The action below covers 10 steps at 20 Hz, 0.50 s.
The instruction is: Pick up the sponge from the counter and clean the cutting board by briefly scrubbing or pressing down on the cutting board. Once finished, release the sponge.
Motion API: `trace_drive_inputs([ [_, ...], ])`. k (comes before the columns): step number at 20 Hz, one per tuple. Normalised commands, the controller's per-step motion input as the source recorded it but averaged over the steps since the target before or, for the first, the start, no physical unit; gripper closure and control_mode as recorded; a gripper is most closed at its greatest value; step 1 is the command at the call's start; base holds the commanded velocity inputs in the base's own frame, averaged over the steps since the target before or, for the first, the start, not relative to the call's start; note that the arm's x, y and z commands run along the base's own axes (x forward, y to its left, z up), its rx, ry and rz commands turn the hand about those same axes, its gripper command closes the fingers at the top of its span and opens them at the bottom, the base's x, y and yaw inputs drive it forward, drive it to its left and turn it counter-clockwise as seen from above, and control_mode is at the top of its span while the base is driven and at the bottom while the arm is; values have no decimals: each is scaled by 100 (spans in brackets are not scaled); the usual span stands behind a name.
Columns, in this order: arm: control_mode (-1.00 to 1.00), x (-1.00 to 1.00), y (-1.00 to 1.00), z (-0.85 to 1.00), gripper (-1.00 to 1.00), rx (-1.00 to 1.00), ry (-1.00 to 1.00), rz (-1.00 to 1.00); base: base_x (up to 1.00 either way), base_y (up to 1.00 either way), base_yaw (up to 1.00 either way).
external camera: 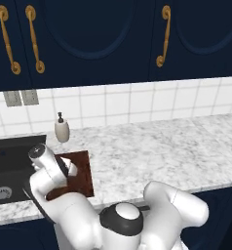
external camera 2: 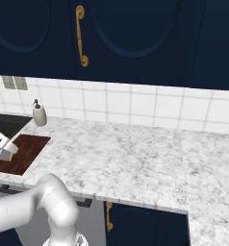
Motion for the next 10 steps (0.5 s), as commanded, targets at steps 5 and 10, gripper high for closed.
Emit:
trace_drive_inputs([
  [5, -100, 67, -51, -34, 100, 0, -3, -2, 0, 0, 0],
  [10, -100, 82, -48, -45, 100, 0, 0, -3, 0, 0, 0],
])
